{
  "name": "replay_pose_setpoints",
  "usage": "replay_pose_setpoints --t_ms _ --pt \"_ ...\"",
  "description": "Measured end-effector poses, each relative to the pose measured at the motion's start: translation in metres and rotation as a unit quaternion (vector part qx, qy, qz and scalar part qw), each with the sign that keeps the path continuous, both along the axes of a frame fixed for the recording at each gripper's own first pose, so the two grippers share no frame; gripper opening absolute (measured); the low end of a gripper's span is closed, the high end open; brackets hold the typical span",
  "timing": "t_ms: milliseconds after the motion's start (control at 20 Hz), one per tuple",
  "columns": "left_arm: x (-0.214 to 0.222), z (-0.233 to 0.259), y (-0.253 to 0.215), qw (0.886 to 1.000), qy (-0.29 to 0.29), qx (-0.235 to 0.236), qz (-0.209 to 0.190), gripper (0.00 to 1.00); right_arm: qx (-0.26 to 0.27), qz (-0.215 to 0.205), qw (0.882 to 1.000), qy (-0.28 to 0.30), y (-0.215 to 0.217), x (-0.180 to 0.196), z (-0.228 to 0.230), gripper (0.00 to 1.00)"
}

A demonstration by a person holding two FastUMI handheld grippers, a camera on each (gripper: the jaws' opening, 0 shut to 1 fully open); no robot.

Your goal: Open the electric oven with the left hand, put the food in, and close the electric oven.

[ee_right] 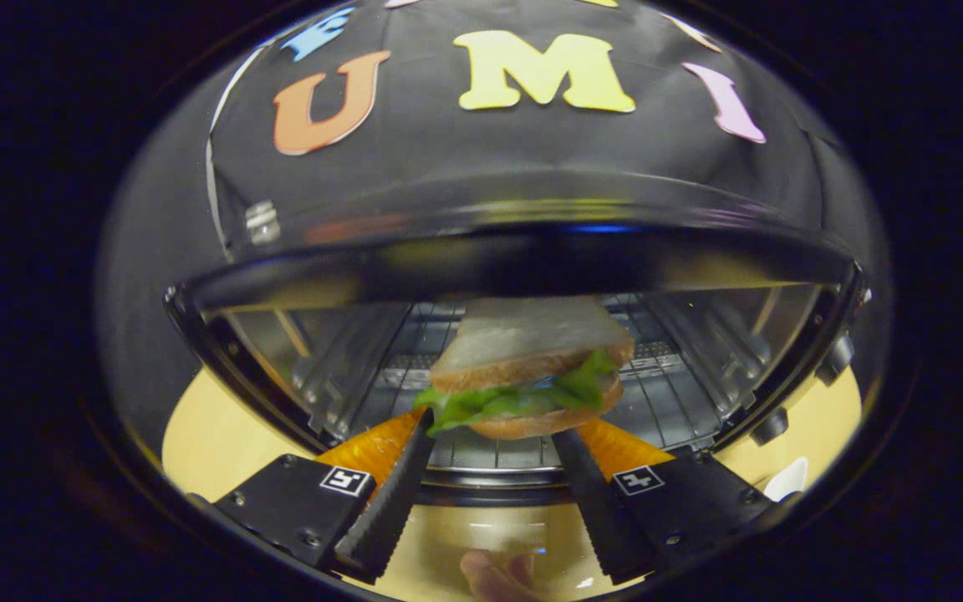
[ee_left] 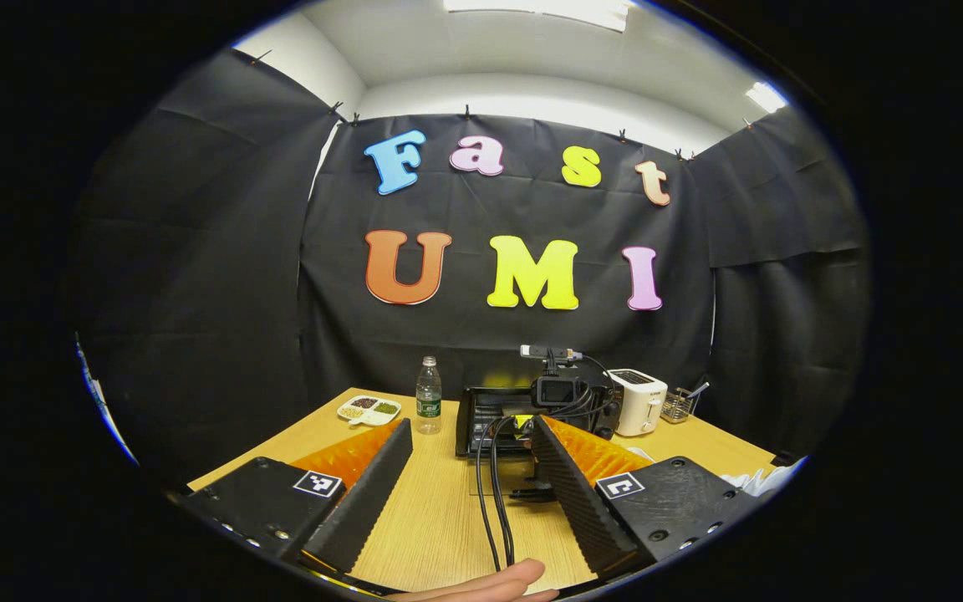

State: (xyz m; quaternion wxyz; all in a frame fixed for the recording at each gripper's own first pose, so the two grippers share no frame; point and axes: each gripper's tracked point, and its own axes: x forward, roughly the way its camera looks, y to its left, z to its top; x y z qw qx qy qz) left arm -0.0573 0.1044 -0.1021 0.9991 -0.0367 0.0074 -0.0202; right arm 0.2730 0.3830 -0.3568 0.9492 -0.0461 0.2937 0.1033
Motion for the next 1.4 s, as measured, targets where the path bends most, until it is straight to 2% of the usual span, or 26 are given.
replay_pose_setpoints --t_ms 50,150,400,600,850,1100,1400 --pt "-0.001 0.000 0.001 1.000 0.000 0.001 0.002 0.94 -0.005 0.002 1.000 0.006 -0.002 -0.001 -0.001 0.91" --pt "-0.002 0.000 0.004 1.000 0.002 0.002 0.005 0.95 0.001 0.008 1.000 0.020 -0.002 -0.008 0.001 0.93" --pt "-0.001 -0.007 0.012 0.999 0.016 0.015 0.023 0.95 -0.021 0.046 0.997 0.066 -0.004 -0.034 0.011 0.91" --pt "0.001 -0.006 0.010 0.999 0.019 0.024 0.028 0.95 0.002 0.074 0.995 0.066 -0.007 -0.062 0.030 0.91" --pt "0.005 -0.001 0.002 0.999 0.015 0.025 0.025 0.94 0.011 0.092 0.996 -0.015 -0.033 -0.099 0.085 0.91" --pt "0.009 0.004 -0.007 0.999 0.013 0.021 0.025 0.95 0.051 0.098 0.987 -0.114 -0.071 -0.146 0.162 0.91" --pt "0.017 0.015 -0.027 1.000 -0.008 0.007 0.026 0.95 0.063 0.032 0.968 -0.240 -0.165 -0.205 0.244 0.90"
